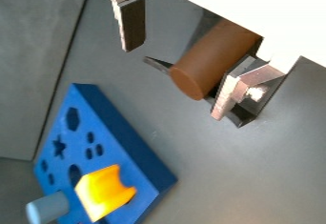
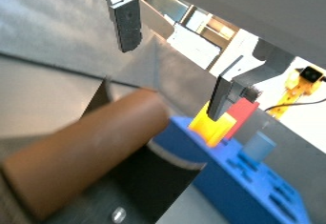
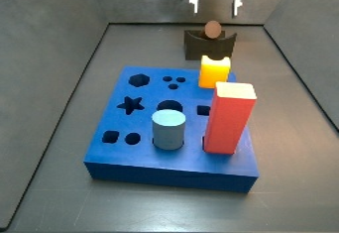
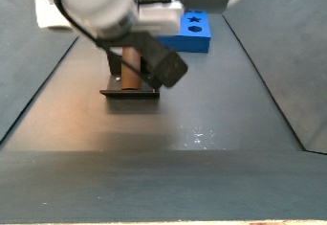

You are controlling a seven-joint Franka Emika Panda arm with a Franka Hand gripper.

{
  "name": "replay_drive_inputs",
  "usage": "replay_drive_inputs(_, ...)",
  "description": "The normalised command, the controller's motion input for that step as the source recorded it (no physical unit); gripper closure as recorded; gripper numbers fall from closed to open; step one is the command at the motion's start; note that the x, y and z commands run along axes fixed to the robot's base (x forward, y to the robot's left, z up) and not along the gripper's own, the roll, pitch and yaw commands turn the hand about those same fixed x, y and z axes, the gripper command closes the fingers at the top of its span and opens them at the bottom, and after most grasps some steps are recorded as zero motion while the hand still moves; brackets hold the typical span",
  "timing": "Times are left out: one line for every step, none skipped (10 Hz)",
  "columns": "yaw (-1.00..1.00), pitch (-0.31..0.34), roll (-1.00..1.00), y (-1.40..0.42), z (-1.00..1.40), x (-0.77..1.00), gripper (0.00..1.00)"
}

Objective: Pick up the round object. Move up. Place the round object on the fixture. Regrasp the round object. Move to above the board. Insert the round object.
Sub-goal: Regrasp the round object.

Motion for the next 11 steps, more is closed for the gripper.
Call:
replay_drive_inputs(-0.02,0.082,0.08,0.01,0.74,-0.04,0.00)
replay_drive_inputs(-0.02,0.094,0.09,0.01,0.51,-0.03,0.00)
replay_drive_inputs(-0.03,0.096,0.09,0.00,0.33,-0.03,0.00)
replay_drive_inputs(0.03,0.041,1.00,-0.77,0.83,-0.12,0.00)
replay_drive_inputs(0.03,0.040,1.00,-0.77,0.70,-0.11,0.00)
replay_drive_inputs(0.03,0.031,1.00,-0.61,0.53,-0.11,0.00)
replay_drive_inputs(0.03,0.024,1.00,-0.46,0.35,-0.11,0.00)
replay_drive_inputs(0.03,0.019,1.00,-0.25,0.10,-0.08,0.00)
replay_drive_inputs(0.03,0.019,1.00,-0.10,0.05,-0.05,0.00)
replay_drive_inputs(0.03,0.021,1.00,-0.05,0.05,-0.03,0.00)
replay_drive_inputs(0.03,0.020,1.00,-0.05,0.03,-0.02,0.00)
